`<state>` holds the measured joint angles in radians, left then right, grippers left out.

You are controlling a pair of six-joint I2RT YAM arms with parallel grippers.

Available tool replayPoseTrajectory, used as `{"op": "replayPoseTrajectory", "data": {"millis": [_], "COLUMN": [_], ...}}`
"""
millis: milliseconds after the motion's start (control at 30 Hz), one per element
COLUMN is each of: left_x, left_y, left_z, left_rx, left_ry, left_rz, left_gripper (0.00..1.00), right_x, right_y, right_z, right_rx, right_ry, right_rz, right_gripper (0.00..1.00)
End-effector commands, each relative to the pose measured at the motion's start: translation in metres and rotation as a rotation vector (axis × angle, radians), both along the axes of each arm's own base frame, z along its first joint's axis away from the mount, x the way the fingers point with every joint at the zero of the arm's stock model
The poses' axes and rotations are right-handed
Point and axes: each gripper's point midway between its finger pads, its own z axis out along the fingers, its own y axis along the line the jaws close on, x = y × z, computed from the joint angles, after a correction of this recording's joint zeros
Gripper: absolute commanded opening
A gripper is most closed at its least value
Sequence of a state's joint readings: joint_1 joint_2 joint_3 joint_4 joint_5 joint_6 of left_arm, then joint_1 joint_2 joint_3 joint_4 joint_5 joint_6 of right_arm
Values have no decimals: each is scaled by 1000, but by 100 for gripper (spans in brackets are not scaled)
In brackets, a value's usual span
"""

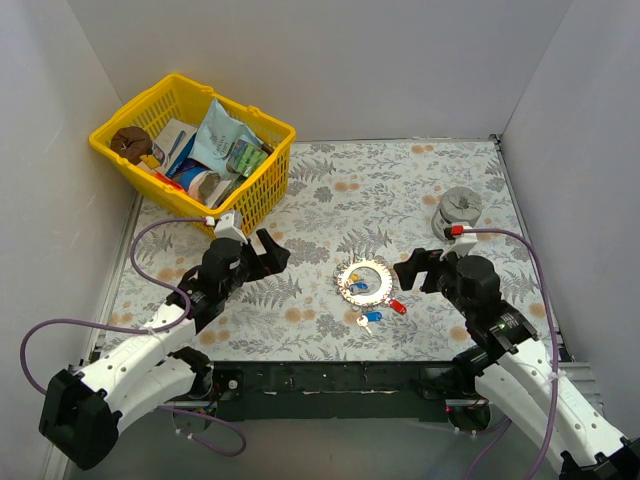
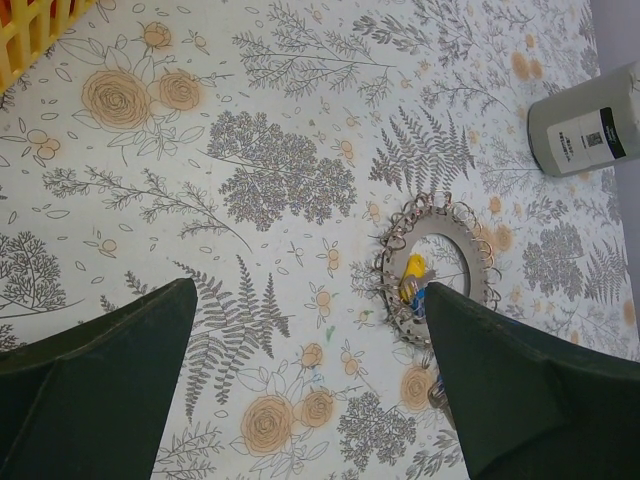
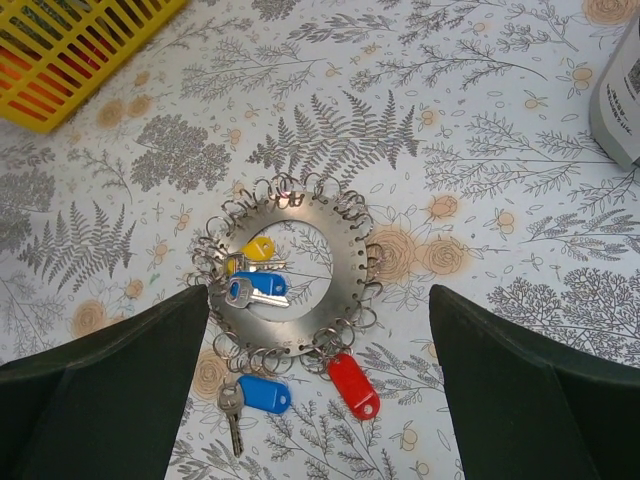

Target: Put the keys on the keyring

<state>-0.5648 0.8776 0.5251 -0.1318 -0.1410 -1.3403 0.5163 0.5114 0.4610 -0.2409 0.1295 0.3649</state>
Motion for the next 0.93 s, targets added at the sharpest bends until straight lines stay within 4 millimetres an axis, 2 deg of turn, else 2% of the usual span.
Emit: {"op": "replayPoseTrajectory", "data": {"millis": [0, 200, 467, 600, 633, 700, 733, 800, 833, 867, 900], "left_x": [2, 1, 9, 15, 16, 19, 20, 23, 26, 29, 32], "left_y": [2, 6, 8, 11, 12, 14, 15, 14, 16, 17, 20], "left_z": [22, 22, 36, 46, 46, 50, 49, 52, 54, 55, 55], "left_rx": [-26, -3, 62, 92, 95, 102, 110, 105, 107, 105, 115], "left_ry": [-46, -59, -125, -168, -171, -193, -197, -208, -213, -219, -226], "left_rz": [9, 14, -6, 2, 9, 19, 20, 31, 51, 62, 83], "left_gripper": [98, 98, 98, 98, 98, 98, 98, 98, 98, 98, 98], "right_x": [2, 2, 10, 18, 20, 25, 26, 31, 33, 34, 36], "right_y": [-5, -14, -22, -25, -27, -32, -35, -43, -46, -53, -56], "right_z": [5, 8, 29, 50, 49, 63, 58, 73, 62, 74, 74], "right_rx": [20, -19, -8, 3, 9, 44, 43, 95, 88, 76, 60], "right_ry": [-15, -16, -89, -193, -205, -278, -288, -374, -380, -464, -500], "right_rz": [-34, -66, -122, -140, -156, -199, -213, -276, -293, -317, -330], "right_gripper": [98, 98, 98, 98, 98, 98, 98, 98, 98, 98, 98]}}
